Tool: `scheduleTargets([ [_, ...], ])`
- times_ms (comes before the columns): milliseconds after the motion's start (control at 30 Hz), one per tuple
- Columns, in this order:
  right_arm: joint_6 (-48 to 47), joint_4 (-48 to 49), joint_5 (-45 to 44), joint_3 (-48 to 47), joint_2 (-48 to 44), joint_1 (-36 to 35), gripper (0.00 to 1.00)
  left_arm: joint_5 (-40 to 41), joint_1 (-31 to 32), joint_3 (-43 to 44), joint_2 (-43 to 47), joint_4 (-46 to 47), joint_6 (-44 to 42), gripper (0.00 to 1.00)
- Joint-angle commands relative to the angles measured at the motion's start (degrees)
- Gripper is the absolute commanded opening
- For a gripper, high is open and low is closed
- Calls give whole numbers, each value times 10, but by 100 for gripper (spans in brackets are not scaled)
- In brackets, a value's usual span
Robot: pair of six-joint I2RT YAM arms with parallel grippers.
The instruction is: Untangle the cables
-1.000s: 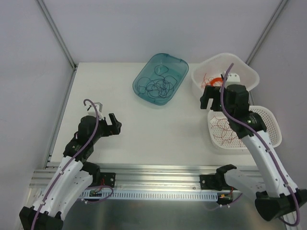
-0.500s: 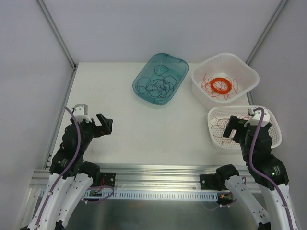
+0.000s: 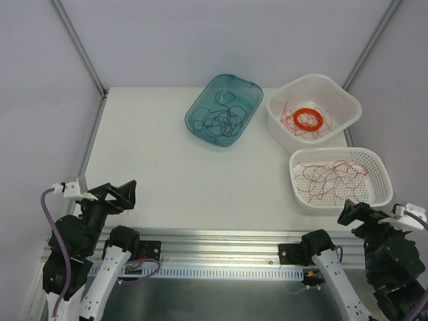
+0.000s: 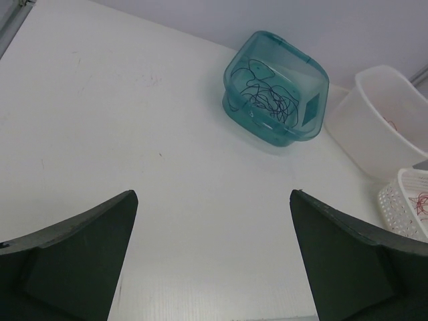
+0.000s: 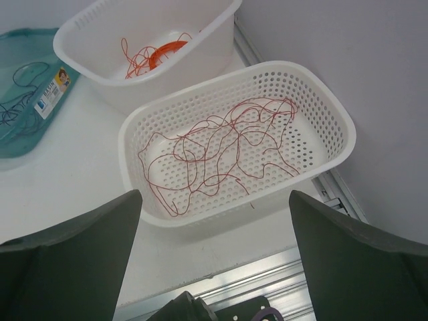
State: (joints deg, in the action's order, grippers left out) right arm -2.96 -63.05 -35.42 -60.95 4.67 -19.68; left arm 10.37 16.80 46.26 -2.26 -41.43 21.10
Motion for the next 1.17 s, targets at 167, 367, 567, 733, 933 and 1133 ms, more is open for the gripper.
scheduleTargets([
  [167,27,-84,-10,-44,-56,0,97,18,-2,45,43,-60,34,99],
  [367,45,-93,2,-50,-70,-4,97,3,-2,52,56,-76,53,99],
  [567,45,-96,7,-52,-65,-7,97,0,-2,66,62,-101,62,99],
  [733,45,-95,7,-52,-66,-10,97,1,-1,69,65,-110,71,99],
  [933,45,-93,8,-51,-65,-11,97,3,-2,68,63,-114,75,99],
  [1133,45,-89,5,-47,-59,-19,97,4,-2,68,60,-114,76,99],
])
